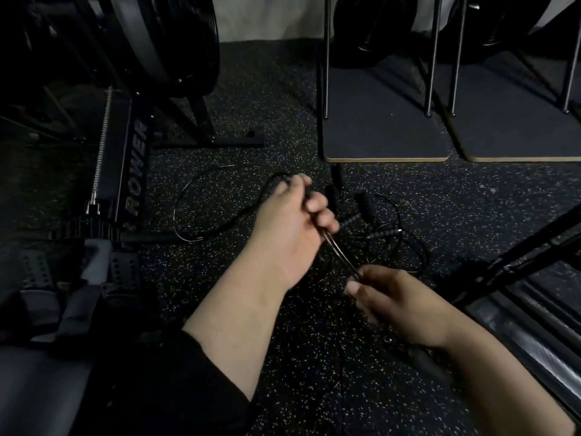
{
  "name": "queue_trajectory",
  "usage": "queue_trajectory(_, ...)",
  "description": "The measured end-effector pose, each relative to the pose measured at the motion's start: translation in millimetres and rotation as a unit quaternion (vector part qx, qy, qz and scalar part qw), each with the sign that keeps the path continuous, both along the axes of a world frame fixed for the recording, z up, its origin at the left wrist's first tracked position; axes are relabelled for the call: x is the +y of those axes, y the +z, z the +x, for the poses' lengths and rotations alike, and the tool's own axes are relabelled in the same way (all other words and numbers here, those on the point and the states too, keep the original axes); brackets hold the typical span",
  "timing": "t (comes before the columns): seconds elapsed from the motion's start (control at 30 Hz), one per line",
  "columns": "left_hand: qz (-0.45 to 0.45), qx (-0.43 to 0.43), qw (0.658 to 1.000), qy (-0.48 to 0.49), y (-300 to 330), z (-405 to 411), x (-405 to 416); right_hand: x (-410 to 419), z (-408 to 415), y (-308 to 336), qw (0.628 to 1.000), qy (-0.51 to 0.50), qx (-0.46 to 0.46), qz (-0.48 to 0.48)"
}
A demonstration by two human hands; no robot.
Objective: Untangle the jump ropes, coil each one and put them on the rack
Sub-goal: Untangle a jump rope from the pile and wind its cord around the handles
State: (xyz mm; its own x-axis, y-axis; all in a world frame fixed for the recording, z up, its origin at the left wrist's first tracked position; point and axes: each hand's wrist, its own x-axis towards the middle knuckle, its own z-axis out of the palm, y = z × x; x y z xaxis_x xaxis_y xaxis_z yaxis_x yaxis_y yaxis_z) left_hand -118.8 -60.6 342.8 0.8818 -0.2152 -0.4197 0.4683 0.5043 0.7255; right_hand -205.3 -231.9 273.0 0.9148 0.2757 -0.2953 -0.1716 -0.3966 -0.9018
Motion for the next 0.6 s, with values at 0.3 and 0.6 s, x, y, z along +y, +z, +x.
queue_trajectory(0.3, -0.003, 0.024, 0.999, -0.043, -24.0, -16.6, -39.5, -17.3, 11.2, -11.5, 0.991, -0.132, -0.028, -0.016)
queue_trajectory(0.6, -0.066, 0.040, 0.991, 0.108, -16.4, 22.1, 0.2, -32.8, 7.7, -29.9, 0.986, -0.070, 0.045, -0.146)
